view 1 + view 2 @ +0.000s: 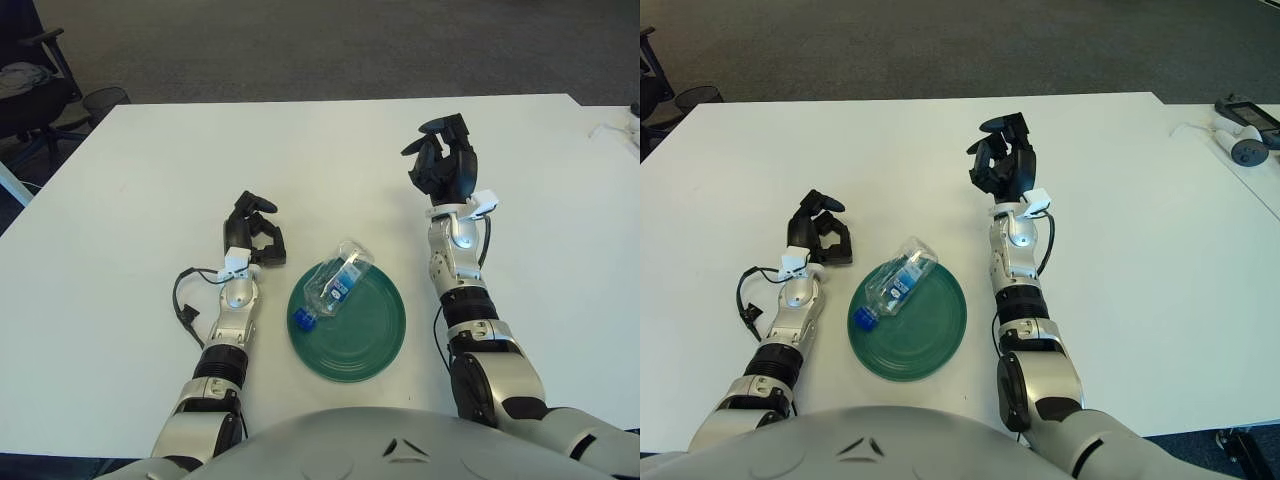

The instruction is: Put the bottle into the plate.

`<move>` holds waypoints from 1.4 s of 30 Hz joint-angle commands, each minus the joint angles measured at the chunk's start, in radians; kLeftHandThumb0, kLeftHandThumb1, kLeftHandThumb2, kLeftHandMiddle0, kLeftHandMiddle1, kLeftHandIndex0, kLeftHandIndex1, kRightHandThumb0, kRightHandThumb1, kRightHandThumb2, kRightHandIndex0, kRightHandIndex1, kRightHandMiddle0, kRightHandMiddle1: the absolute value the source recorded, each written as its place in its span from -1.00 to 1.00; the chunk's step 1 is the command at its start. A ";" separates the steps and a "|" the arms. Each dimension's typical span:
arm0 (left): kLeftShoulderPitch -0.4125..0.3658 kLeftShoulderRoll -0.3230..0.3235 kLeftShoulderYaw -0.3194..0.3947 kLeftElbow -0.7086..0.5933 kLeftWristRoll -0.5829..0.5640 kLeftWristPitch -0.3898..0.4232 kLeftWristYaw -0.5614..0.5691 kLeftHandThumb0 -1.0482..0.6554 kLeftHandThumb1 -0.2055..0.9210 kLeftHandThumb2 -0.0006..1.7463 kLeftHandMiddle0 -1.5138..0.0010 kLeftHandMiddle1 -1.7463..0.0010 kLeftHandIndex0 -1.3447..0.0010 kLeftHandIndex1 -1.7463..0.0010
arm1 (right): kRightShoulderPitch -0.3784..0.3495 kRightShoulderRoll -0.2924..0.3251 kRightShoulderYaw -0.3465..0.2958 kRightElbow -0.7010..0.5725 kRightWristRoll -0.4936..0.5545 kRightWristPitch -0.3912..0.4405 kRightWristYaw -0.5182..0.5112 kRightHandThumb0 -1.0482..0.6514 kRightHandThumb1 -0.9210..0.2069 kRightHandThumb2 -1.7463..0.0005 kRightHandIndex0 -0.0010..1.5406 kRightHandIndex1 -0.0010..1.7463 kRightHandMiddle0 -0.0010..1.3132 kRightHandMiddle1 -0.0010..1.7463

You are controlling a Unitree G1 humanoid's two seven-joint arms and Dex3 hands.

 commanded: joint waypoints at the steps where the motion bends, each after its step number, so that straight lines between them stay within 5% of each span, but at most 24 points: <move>1: 0.029 0.003 0.003 0.014 0.004 0.002 -0.002 0.23 -0.72 0.96 -0.19 -0.93 0.01 -1.00 | -0.020 0.001 -0.003 -0.011 -0.007 0.009 0.005 0.23 -0.39 -0.10 -0.40 0.98 -0.56 0.82; 29: 0.032 -0.007 0.010 -0.025 0.001 0.035 0.005 0.23 -0.71 0.95 -0.18 -0.92 0.02 -1.00 | -0.013 -0.002 -0.005 -0.049 -0.006 0.037 0.005 0.23 -0.39 -0.11 -0.40 0.98 -0.56 0.82; 33: 0.032 -0.009 0.011 -0.025 -0.001 0.036 0.005 0.23 -0.71 0.95 -0.19 -0.91 0.02 -1.00 | 0.147 -0.019 -0.044 0.266 -0.098 0.009 -0.137 0.23 -0.34 -0.17 -0.40 0.96 -0.58 0.90; 42: 0.036 -0.013 0.013 -0.037 0.003 0.046 0.006 0.23 -0.72 0.96 -0.19 -0.92 0.02 -1.00 | 0.063 -0.063 -0.074 0.412 -0.095 -0.020 -0.129 0.23 -0.34 -0.18 -0.39 1.00 -0.62 0.90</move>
